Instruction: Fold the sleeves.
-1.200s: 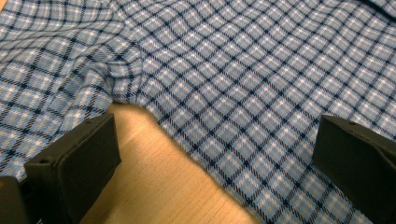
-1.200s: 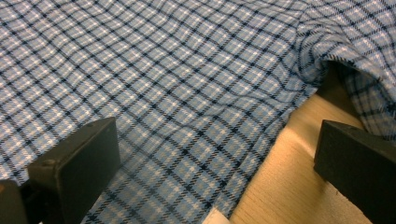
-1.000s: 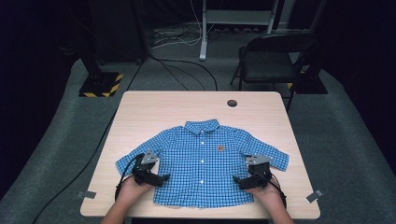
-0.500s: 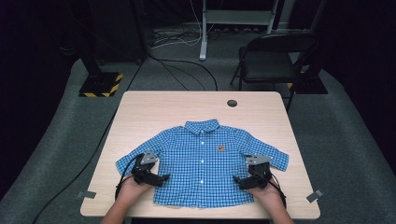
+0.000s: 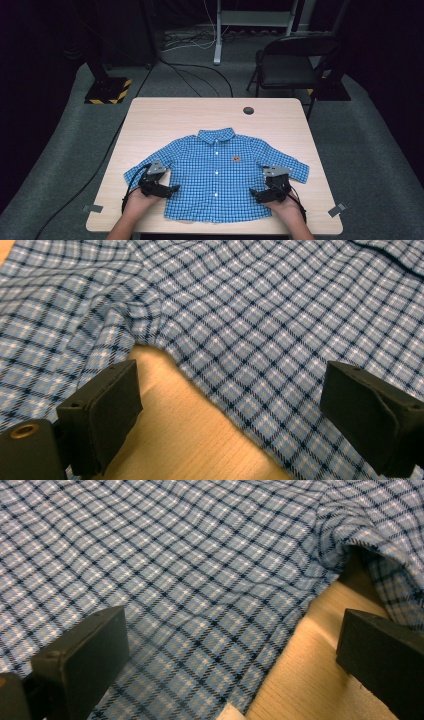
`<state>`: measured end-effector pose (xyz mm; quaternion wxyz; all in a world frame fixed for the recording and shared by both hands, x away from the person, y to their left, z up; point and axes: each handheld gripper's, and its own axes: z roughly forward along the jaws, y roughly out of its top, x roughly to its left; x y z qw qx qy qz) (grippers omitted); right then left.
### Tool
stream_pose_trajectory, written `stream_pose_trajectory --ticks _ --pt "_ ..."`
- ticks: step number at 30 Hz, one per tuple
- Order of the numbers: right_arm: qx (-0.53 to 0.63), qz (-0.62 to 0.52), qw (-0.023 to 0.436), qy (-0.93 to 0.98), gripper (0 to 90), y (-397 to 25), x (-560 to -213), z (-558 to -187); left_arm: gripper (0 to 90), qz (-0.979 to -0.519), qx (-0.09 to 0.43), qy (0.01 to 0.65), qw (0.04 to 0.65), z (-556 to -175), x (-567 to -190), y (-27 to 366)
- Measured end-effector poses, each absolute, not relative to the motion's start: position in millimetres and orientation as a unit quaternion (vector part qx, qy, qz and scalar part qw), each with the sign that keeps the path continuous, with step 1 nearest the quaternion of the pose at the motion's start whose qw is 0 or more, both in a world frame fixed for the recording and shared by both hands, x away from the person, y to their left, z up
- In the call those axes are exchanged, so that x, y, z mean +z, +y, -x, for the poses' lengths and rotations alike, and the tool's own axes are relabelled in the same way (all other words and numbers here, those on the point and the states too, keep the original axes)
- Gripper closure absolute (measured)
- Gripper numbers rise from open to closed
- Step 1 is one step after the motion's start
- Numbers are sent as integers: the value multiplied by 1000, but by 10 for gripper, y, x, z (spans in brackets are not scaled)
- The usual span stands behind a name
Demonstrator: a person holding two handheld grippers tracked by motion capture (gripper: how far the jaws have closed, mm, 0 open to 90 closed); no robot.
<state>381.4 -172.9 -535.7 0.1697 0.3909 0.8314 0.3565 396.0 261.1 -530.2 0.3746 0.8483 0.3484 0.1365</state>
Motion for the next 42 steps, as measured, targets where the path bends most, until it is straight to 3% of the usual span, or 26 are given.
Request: stream_pose_trajectory --ticks 42 --pt "357 -391 170 831 0 -1729 -5357 -3814 116 -806 155 394 413 -3928 -5139 3023"
